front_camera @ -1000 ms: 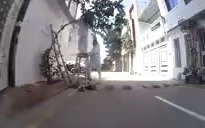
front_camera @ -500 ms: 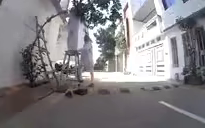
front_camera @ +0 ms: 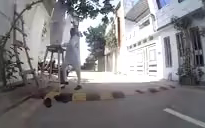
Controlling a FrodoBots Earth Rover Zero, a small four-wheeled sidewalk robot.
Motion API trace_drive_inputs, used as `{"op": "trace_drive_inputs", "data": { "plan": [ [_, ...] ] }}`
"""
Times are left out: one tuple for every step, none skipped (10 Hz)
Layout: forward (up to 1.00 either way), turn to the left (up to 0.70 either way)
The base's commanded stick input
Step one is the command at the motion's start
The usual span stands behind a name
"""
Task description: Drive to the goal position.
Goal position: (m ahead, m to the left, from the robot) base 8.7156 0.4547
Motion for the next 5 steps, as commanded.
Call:
{"op": "trace_drive_inputs", "data": {
  "plan": [
    [1.00,-0.27],
    [1.00,-0.27],
    [1.00,-0.27],
    [1.00,-0.27],
    [1.00,-0.27]
  ]
}}
